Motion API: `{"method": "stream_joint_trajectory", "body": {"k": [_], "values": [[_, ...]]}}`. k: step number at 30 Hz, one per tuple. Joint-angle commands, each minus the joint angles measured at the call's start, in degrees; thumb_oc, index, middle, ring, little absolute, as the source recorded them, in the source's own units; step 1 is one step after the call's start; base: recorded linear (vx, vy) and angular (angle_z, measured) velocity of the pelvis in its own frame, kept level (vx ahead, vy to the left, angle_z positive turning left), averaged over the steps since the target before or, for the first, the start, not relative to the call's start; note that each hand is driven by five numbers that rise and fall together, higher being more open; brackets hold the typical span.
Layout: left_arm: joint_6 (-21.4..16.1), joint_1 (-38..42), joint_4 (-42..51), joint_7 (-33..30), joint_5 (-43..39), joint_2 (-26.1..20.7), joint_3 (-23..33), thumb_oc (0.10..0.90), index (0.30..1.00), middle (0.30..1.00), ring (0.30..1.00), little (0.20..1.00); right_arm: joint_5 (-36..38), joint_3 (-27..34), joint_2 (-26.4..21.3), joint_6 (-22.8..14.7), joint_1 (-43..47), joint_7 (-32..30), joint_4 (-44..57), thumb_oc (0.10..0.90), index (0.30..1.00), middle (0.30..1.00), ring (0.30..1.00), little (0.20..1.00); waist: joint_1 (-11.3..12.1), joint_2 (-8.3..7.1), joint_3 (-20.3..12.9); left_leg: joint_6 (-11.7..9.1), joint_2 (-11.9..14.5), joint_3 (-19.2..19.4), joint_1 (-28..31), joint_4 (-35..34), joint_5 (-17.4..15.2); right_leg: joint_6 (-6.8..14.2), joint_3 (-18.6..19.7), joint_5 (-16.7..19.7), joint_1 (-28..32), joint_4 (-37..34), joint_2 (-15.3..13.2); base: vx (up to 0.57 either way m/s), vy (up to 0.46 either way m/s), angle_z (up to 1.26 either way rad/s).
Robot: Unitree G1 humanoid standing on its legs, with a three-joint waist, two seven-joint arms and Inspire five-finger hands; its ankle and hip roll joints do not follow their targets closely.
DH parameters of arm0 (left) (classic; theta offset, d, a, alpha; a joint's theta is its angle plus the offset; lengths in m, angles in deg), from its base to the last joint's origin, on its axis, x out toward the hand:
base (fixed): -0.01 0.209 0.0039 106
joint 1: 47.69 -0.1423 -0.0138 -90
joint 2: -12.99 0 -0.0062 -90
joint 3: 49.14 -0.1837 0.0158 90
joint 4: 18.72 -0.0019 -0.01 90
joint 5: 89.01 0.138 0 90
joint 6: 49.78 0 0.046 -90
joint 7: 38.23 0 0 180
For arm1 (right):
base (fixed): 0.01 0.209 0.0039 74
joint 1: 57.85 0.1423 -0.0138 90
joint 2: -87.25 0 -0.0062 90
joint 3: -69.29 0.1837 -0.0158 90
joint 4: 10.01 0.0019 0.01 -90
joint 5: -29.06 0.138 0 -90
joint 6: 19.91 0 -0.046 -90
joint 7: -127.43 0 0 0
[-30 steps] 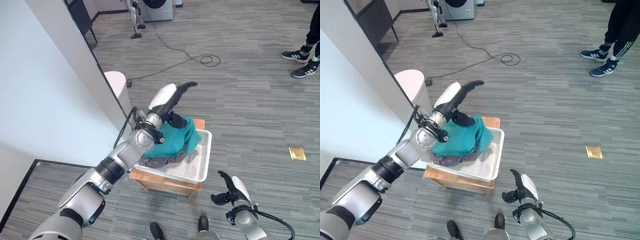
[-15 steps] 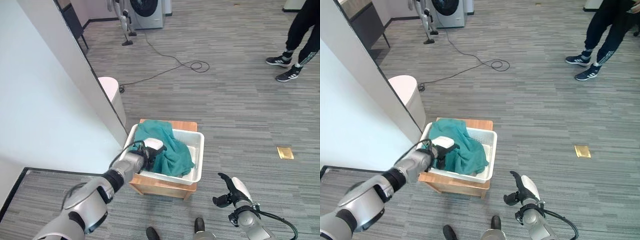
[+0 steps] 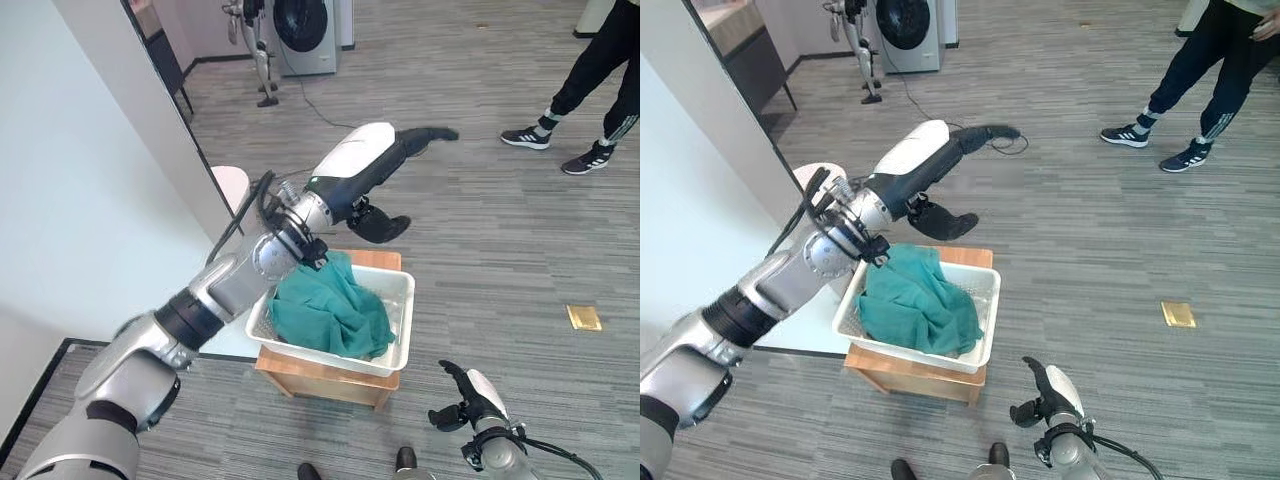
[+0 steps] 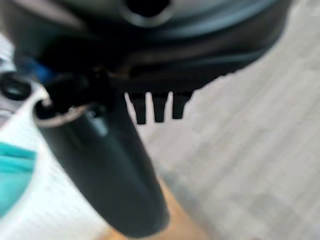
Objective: Pick up bed clothes into laundry basket.
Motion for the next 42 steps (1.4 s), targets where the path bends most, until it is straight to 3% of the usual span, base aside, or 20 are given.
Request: {"method": "stream_joint_trajectory", "body": {"k": [1,8,15,17,19,22,23,24,28,30,32,33,34,36,37,38,39,40,41,42], "values": [[-7.87,-4.24,3.79,-6.89,-6.11,-3.54,10.99,0.8,0.9,0.9,0.9,0.9,-4.85,9.49,-5.84,-4.71,10.12,-6.84,8.57,0.8,0.9,0.9,0.9,0.9,6.09,-4.42,-1.82,-3.96,3.5,-3.08,2.95,0.37,-4.67,4.48,-5.35,-4.77,4.65,0.27,-2.62,-0.02,-0.077,0.39],[-13.81,-21.76,16.93,-10.92,-14.36,-2.95,25.0,0.8,0.9,0.9,0.9,0.9,-5.65,18.08,-16.51,-3.88,15.77,-12.2,11.9,0.8,0.9,0.9,0.9,0.9,10.6,-5.9,-3.67,-4.61,3.96,-6.77,2.28,0.37,-3.57,3.49,-8.11,-6.49,6.54,0.27,-1.56,-0.02,-0.076,0.36],[-13.9,-32.1,18.91,-14.75,-13.77,-0.49,32.45,0.8,0.9,0.9,0.9,0.9,-6.79,22.63,-14.85,-6.2,10.29,-12.02,21.44,0.8,0.9,0.9,0.9,0.9,12.74,-6.44,-5.1,-4.7,4.54,-8.13,2.57,0.37,-3.24,2.63,-8.49,-7.68,7.38,0.27,-0.36,-0.03,-0.061,0.21],[-13.56,-33.49,17.82,-15.14,-12.69,-0.64,32.76,0.8,0.9,0.9,0.9,0.9,-7.87,22.44,-14.47,-6.77,10.02,-12.08,23.28,0.8,0.9,0.9,0.9,0.9,13.21,-6.49,-5.23,-4.73,4.68,-8.35,2.62,0.37,-3.02,2.44,-8.5,-7.87,7.52,0.27,-0.12,-0.03,-0.06,0.01],[-12.21,-40.73,15.28,-15.48,-9.32,-1.24,34.35,0.8,0.9,0.9,0.9,0.9,-13.53,20.36,-13.99,-8.9,9.22,-11.43,32.54,0.8,0.9,0.9,0.9,0.9,15.78,-6.65,-5.42,-5.28,5.36,-10.07,2.2,0.37,-1.52,1.52,-9.04,-8.8,8.2,0.27,1.17,-0.12,-0.184,0.06],[-12.41,-44.14,14.81,-15.56,-10.59,-0.35,35.26,0.8,0.9,0.9,0.9,0.9,-13.44,19.68,-13.48,-10.69,7.52,-11.09,36.72,0.8,0.9,0.9,0.9,0.9,17.37,-6.94,-5.13,-6.06,5.91,-12.01,1.12,0.37,0.08,0.6,-9.68,-9.64,8.5,0.27,2.32,-0.08,-0.12,0.17],[-12.12,-45.16,14.61,-15.75,-11.0,0.0,35.28,0.8,0.9,0.9,0.9,0.9,-13.57,19.01,-11.74,-10.28,11.97,-10.94,44.34,0.8,0.9,0.9,0.9,0.9,18.08,-6.82,-5.27,-6.3,6.05,-12.67,0.88,0.37,0.42,0.31,-9.72,-9.82,8.57,0.27,2.68,-0.11,-0.165,0.36],[-11.87,-45.82,13.63,-16.16,-11.22,1.01,36.76,0.8,0.9,0.9,0.9,0.9,-15.37,16.79,-8.24,-11.94,8.93,-8.64,49.4,0.8,0.9,0.9,0.9,0.9,17.64,-6.66,-4.74,-6.45,6.44,-12.89,0.88,0.37,0.83,0.05,-9.75,-10.23,9.02,0.27,3.2,-0.05,-0.092,0.38],[-12.69,-52.02,15.58,-15.53,-12.52,2.62,38.81,0.8,0.9,0.9,0.9,0.9,-16.99,11.79,-7.05,-14.89,3.53,-6.89,51.49,0.8,0.9,0.9,0.9,0.9,19.12,-5.8,-3.56,-6.57,6.52,-14.09,0.67,0.66,2.27,-0.82,-10.16,-11.06,9.5,0.27,3.78,-0.12,-0.096,0.24],[-13.78,-51.71,15.6,-15.72,-13.23,2.64,38.02,0.8,0.9,0.9,0.9,0.9,-17.78,7.0,-7.88,-14.83,9.39,-7.24,50.3,0.8,0.9,0.9,0.9,0.9,22.0,-5.84,-1.22,-7.34,6.69,-14.43,-2.26,4.61,3.6,-1.58,-11.74,-10.96,9.73,0.27,3.5,-0.25,-0.121,0.13],[-13.94,-50.26,14.85,-16.18,-13.6,2.25,38.07,0.8,0.9,0.9,0.9,0.9,-18.19,5.34,-8.26,-14.59,13.05,-8.22,49.02,0.8,0.9,0.9,0.9,0.9,21.7,-6.46,-0.09,-7.38,7.8,-12.68,-3.22,9.05,1.2,-2.02,-12.02,-11.65,9.75,0.27,3.23,-0.3,-0.12,0.67],[-13.56,-48.49,13.23,-16.85,-14.58,1.91,36.88,0.8,0.9,0.9,0.9,0.9,-18.33,2.77,-8.45,-13.91,17.51,-8.95,47.45,0.8,0.9,0.9,0.9,0.9,20.55,-8.19,0.67,-5.56,10.78,-4.24,-1.44,18.08,-2.53,-3.49,-14.38,-10.52,8.15,0.71,2.27,-0.27,-0.07,1.06],[-13.6,-48.24,13.02,-16.93,-14.6,1.85,37.12,0.8,0.9,0.9,0.9,0.9,-18.39,2.36,-8.33,-13.88,18.17,-9.13,47.05,0.8,0.9,0.9,0.9,0.9,20.54,-8.11,0.96,-5.56,11.18,-4.15,-1.86,19.54,-3.49,-3.53,-14.14,-10.66,8.23,0.75,2.38,-0.39,-0.156,1.32],[-12.73,-46.61,11.05,-17.26,-14.97,1.15,36.64,0.8,0.9,0.9,0.9,0.9,-18.32,1.85,-6.98,-13.65,19.69,-9.43,46.26,0.8,0.9,0.9,0.9,0.9,17.77,-9.54,-0.07,-4.59,13.96,3.96,3.01,30.22,-7.71,-5.78,-17.88,-11.46,6.59,2.67,2.62,-0.17,-0.11,0.64],[-12.74,-46.46,10.85,-17.31,-14.99,1.01,36.67,0.8,0.9,0.9,0.9,0.9,-18.34,1.8,-6.86,-13.69,19.78,-9.46,46.18,0.8,0.9,0.9,0.9,0.9,17.68,-9.46,0.02,-4.68,14.25,3.85,2.94,30.7,-8.13,-5.82,-17.94,-11.8,6.64,2.98,2.73,-0.16,-0.048,0.69],[-12.41,-45.13,9.82,-17.38,-15.35,0.42,36.04,0.8,0.9,0.9,0.9,0.9,-17.68,3.13,-6.88,-13.84,19.34,-9.7,45.81,0.8,0.9,0.9,0.9,0.9,15.26,-10.05,-1.44,-5.01,16.01,10.22,6.99,33.88,-8.97,-7.25,-22.2,-12.92,5.78,3.89,2.67,-0.13,-0.014,0.99],[-12.16,-43.92,8.96,-17.24,-15.68,-0.34,35.13,0.8,0.9,0.9,0.9,0.9,-17.21,4.34,-7.06,-14.09,18.38,-10.01,45.62,0.8,0.9,0.9,0.9,0.9,13.29,-10.07,-2.4,-5.43,16.76,13.47,9.06,33.87,-9.64,-8.19,-25.21,-14.44,5.43,4.97,2.87,-0.13,-0.018,1.24],[-12.21,-43.85,8.87,-17.26,-15.69,-0.38,35.05,0.8,0.9,0.9,0.9,0.9,-17.19,4.43,-7.06,-14.11,18.29,-9.99,45.67,0.8,0.9,0.9,0.9,0.9,13.2,-10.07,-2.38,-5.46,16.82,13.29,8.99,33.94,-9.67,-8.19,-25.36,-14.61,5.46,5.12,2.85,-0.1,0.082,1.61],[-11.87,-42.65,9.09,-16.92,-15.36,-1.39,33.77,0.8,0.9,0.9,0.9,0.9,-16.45,6.87,-7.68,-14.46,16.68,-10.75,45.2,0.8,0.9,0.9,0.9,0.9,10.72,-9.95,-3.07,-5.39,17.6,18.21,10.16,31.95,-9.97,-9.15,-29.07,-15.31,4.62,6.89,2.37,-0.12,0.164,2.3],[-11.73,-42.58,9.87,-16.38,-15.17,-1.16,32.88,0.8,0.9,0.9,0.9,0.9,-15.96,8.33,-7.78,-14.4,15.17,-10.9,45.05,0.8,0.9,0.9,0.9,0.9,9.43,-9.67,-3.13,-4.38,16.42,19.48,10.64,28.06,-12.24,-8.65,-30.78,-14.39,3.82,8.37,1.71,-0.16,0.309,2.61]]}}
